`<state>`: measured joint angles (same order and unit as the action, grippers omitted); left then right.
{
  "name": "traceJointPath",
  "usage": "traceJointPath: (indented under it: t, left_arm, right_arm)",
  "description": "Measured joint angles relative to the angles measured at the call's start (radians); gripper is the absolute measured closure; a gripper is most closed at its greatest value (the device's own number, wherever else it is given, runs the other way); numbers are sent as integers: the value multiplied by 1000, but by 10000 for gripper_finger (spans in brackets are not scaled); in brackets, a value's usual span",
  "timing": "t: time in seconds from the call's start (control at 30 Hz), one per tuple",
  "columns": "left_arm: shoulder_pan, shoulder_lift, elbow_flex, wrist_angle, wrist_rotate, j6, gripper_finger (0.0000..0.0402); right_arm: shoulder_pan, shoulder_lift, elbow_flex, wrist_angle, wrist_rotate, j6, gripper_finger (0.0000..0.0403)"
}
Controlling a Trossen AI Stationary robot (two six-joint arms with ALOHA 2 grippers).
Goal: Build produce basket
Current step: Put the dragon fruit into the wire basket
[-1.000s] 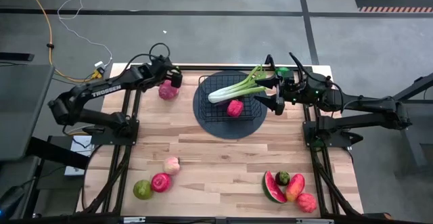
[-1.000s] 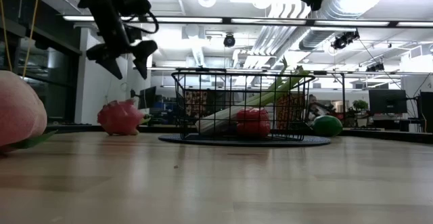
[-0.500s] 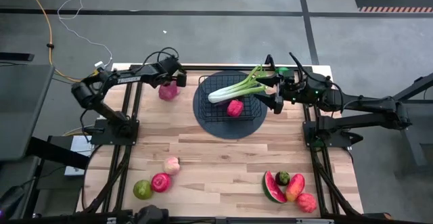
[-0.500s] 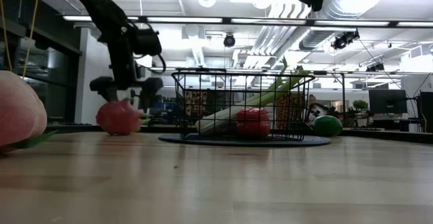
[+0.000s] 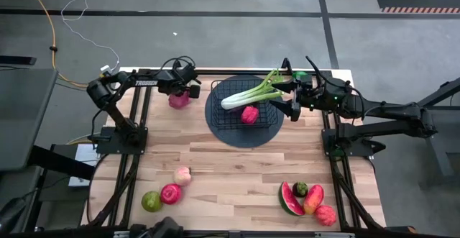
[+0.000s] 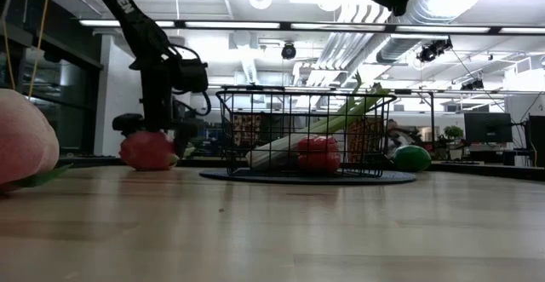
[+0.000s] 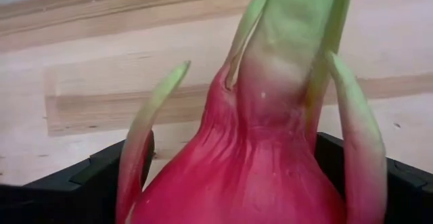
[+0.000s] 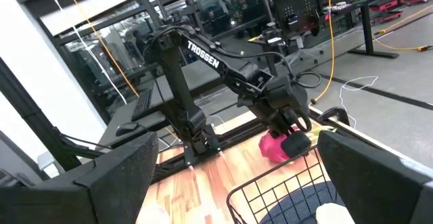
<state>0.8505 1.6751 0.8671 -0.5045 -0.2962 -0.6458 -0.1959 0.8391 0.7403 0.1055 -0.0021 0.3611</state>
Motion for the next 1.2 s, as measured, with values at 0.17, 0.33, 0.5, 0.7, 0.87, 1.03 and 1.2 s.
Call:
traceJointPath:
  t: [0.17,0.33,0.5,0.7,0.87,1.03,1.2]
  left_arm:
    - [4,-84,-6,-24,40,5,40]
    - [15,-218,-5,-58,23,50,113]
    - [-5,-416,-5,-45,6,71,175]
    - [-145,-675,-4,271,-6,152,181]
    - [-347,-706,-2,592,-10,275,181]
    - [-509,-605,68,625,-75,415,181]
    - [-570,-441,235,567,-23,497,182]
  right_arm:
    - [0,0,0,0,0,-1,8]
    - [0,0,0,0,7,-3,8]
    - [0,0,0,0,10,-2,8]
    - [0,0,0,2,10,84,8]
    - [0,0,0,5,10,84,8]
    - [0,0,0,42,49,84,8]
    - [0,-1,0,104,55,60,8]
